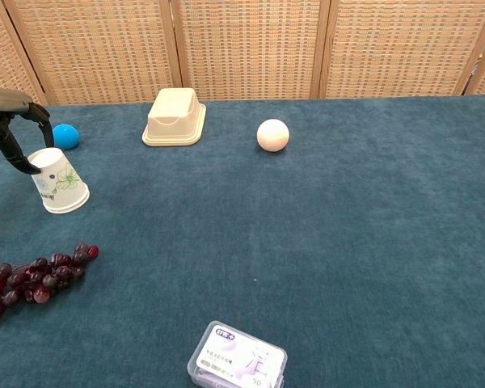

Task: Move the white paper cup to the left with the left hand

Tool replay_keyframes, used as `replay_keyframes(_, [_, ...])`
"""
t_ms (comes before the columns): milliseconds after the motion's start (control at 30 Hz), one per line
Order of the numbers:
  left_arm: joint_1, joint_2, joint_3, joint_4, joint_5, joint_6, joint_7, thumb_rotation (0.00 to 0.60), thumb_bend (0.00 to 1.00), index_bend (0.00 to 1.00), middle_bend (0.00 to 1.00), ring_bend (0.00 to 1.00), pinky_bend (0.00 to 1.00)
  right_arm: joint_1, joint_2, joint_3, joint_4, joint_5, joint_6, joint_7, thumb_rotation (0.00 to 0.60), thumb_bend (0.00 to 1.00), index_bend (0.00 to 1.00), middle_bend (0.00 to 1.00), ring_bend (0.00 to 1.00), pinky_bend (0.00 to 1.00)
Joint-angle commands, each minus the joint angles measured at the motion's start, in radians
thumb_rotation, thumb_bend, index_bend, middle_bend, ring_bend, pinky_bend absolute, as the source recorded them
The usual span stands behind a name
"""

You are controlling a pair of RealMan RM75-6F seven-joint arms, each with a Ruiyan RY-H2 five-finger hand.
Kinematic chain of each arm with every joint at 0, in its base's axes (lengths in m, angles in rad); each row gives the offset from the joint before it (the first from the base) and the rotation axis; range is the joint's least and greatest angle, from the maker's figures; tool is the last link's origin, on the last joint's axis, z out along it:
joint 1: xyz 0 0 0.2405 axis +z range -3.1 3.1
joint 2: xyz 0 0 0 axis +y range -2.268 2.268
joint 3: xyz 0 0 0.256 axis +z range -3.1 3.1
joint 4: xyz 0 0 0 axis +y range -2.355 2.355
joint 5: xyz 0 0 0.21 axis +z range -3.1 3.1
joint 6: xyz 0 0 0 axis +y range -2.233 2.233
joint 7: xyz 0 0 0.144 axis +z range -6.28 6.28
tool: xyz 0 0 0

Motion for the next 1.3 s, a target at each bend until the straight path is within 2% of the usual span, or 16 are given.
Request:
replay_keyframes(33, [0.000, 0.000, -0.001, -0.002, -0.002, 0.002, 0.001, 0.600, 0.25, 0.39, 0.00, 0.00, 0.00, 0.000, 0.000, 0.000, 0.000, -0.001, 0.001, 0.001, 0.600, 0.09, 0.00, 0.00, 0.00, 0.00])
replay_keyframes(533, [0.007, 0.049, -0.028, -0.062, 0.023, 0.025, -0.024, 0.600, 0.25, 0.40, 0.00, 0.00, 0.00, -0.001, 0.001, 0.000, -0.001, -0.002, 0.003, 0.002, 0.600, 0.09, 0.00, 0.00, 0.00, 0.00])
replay_keyframes(800, [0.014, 0.134, -0.057, -0.169, 0.044, 0.046, -0.052, 0.600, 0.25, 0.40, 0.00, 0.00, 0.00, -0.003, 0.003, 0.000, -0.004, -0.005, 0.007, 0.002, 0.600, 0.09, 0.00, 0.00, 0.00, 0.00])
replay_keyframes(1067, [0.018, 0.256, -0.084, -0.283, 0.060, 0.060, -0.070, 0.600, 0.25, 0.40, 0.00, 0.00, 0.00, -0.003, 0.003, -0.001, -0.004, -0.007, 0.007, 0.001, 0.600, 0.09, 0.00, 0.00, 0.00, 0.00])
replay_keyframes(1167, [0.027, 0.338, -0.101, -0.348, 0.069, 0.061, -0.091, 0.600, 0.25, 0.40, 0.00, 0.00, 0.00, -0.003, 0.002, -0.002, -0.005, -0.008, 0.007, -0.003, 0.600, 0.09, 0.00, 0.00, 0.00, 0.00])
replay_keyframes(1300, [0.035, 0.429, -0.096, -0.395, 0.062, 0.020, -0.099, 0.600, 0.25, 0.40, 0.00, 0.00, 0.00, -0.003, 0.000, -0.004, -0.006, -0.011, 0.008, -0.010, 0.600, 0.09, 0.00, 0.00, 0.00, 0.00])
